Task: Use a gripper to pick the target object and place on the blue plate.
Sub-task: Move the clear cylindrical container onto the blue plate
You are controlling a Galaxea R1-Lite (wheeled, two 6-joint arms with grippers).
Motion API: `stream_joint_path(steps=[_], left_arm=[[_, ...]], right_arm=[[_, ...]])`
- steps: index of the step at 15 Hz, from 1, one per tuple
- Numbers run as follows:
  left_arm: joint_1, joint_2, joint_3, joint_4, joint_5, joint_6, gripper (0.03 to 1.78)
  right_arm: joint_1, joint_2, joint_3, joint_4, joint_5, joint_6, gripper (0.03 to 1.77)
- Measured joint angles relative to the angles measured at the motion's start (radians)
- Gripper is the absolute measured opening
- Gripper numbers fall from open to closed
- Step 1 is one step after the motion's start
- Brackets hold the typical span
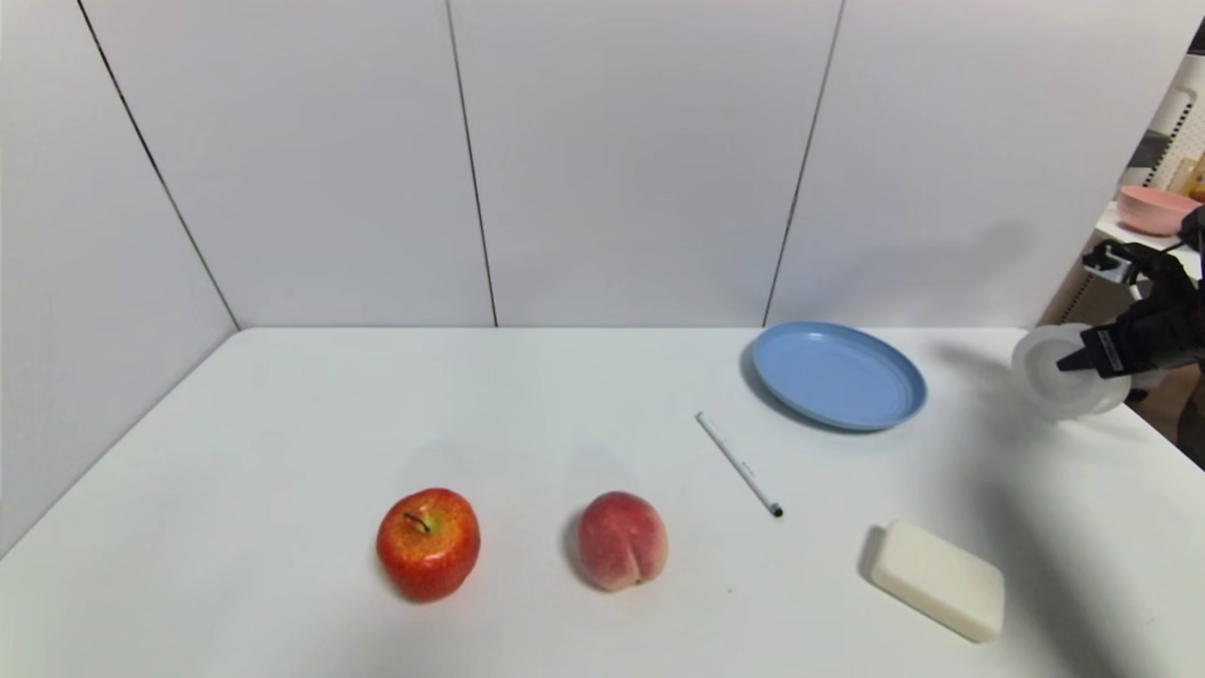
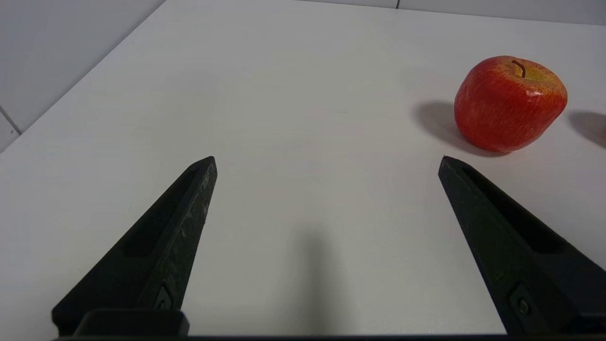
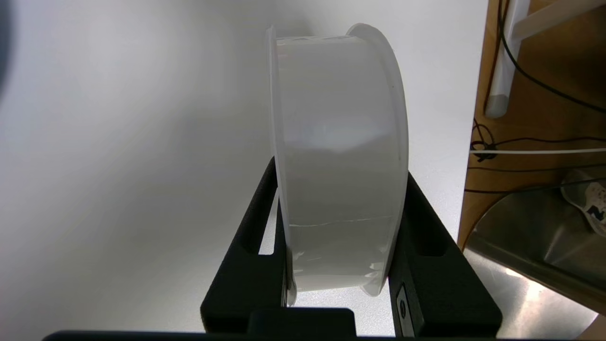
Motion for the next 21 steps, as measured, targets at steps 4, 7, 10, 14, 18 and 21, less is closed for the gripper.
stream_joint_path(steps=[4, 7, 10, 14, 18, 21], left_arm=[[0.000, 0.000, 0.000, 0.000, 0.000, 0.000, 1.69], [0.000, 0.000, 0.000, 0.000, 0.000, 0.000, 1.69], [0.000, 0.000, 0.000, 0.000, 0.000, 0.000, 1.69], [0.000, 0.000, 0.000, 0.000, 0.000, 0.000, 1.69], [0.000, 0.000, 0.000, 0.000, 0.000, -0.001, 1.69], [0.000, 0.000, 0.000, 0.000, 0.000, 0.000, 1.69]], right_arm=[[0.013, -0.038, -0.004, 0.000, 0.008, 0.011, 0.57], [0.088, -0.080, -0.030, -0.004, 0.007, 0.131, 0.57], [0.211, -0.113, -0.054, -0.012, -0.001, 0.296, 0.57], [0.366, -0.141, -0.056, -0.010, -0.060, 0.343, 0.57], [0.474, -0.141, -0.040, -0.010, -0.126, 0.449, 0.57], [0.510, -0.123, -0.029, -0.010, -0.150, 0.455, 0.57]])
